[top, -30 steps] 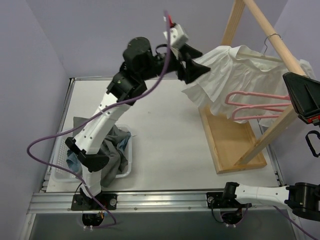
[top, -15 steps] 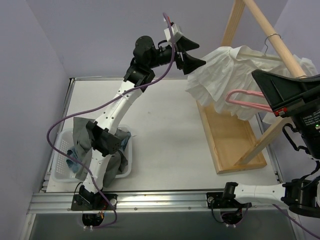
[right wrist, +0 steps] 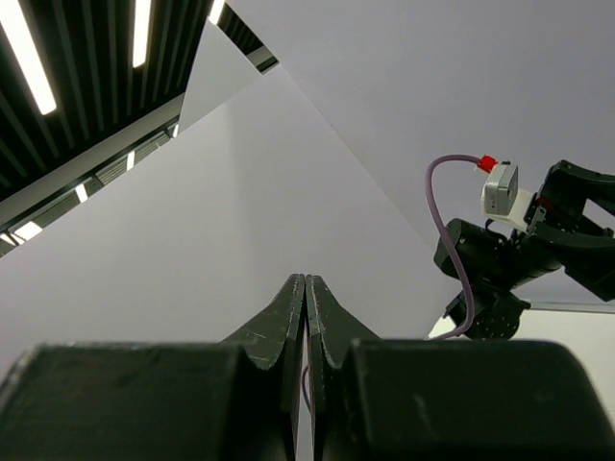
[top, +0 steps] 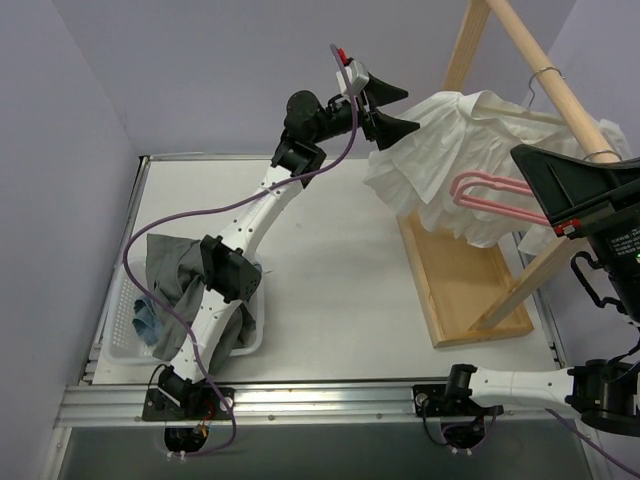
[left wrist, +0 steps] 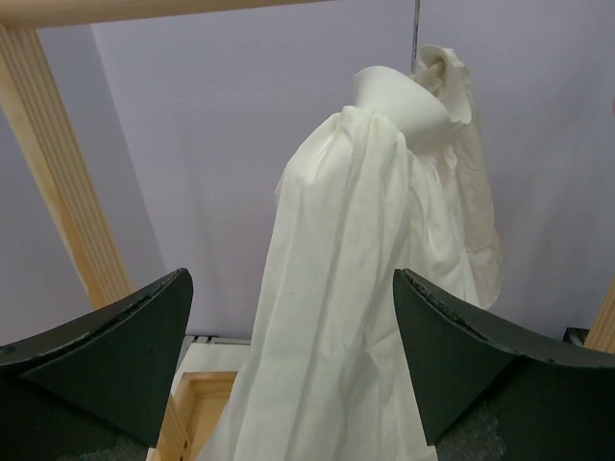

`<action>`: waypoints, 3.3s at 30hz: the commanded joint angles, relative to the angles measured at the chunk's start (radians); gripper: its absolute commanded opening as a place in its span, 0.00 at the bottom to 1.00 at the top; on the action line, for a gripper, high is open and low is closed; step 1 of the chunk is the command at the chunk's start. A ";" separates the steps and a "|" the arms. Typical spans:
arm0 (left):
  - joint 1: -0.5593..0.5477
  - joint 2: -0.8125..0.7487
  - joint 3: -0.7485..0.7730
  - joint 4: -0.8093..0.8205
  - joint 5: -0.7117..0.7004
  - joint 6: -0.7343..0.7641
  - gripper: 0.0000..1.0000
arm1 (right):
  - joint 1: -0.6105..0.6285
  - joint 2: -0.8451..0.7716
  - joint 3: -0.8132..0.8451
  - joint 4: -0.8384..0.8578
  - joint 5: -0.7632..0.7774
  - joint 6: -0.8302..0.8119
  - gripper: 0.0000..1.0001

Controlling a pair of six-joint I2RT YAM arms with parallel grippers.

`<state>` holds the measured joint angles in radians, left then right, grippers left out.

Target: Remove the skirt from the hanger

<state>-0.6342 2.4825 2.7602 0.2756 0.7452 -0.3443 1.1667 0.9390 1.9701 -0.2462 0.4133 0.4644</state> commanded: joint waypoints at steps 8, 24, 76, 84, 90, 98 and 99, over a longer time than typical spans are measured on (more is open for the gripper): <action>-0.082 0.038 0.079 0.044 0.017 0.013 0.94 | 0.016 -0.016 -0.025 0.074 0.016 -0.023 0.00; -0.179 -0.072 -0.086 0.004 0.008 0.076 0.76 | 0.024 -0.012 -0.048 0.087 0.028 -0.027 0.00; -0.254 -0.048 0.058 -0.056 -0.359 -0.050 0.02 | 0.067 -0.060 -0.066 0.110 0.059 -0.036 0.00; -0.222 -0.095 0.070 0.033 -0.334 -0.151 0.02 | 0.067 -0.066 -0.071 0.114 0.070 -0.041 0.00; -0.206 -0.129 0.061 0.039 -0.297 -0.171 0.02 | 0.067 -0.069 -0.071 0.113 0.088 -0.050 0.00; -0.196 -0.149 0.049 0.051 -0.251 -0.203 0.02 | 0.068 -0.065 -0.062 0.102 0.090 -0.055 0.00; -0.197 -0.164 0.033 0.051 -0.245 -0.202 0.02 | 0.070 -0.065 -0.059 0.101 0.090 -0.055 0.00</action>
<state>-0.8337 2.4439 2.7636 0.1944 0.4759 -0.5217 1.2259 0.8650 1.8874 -0.1921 0.4847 0.4248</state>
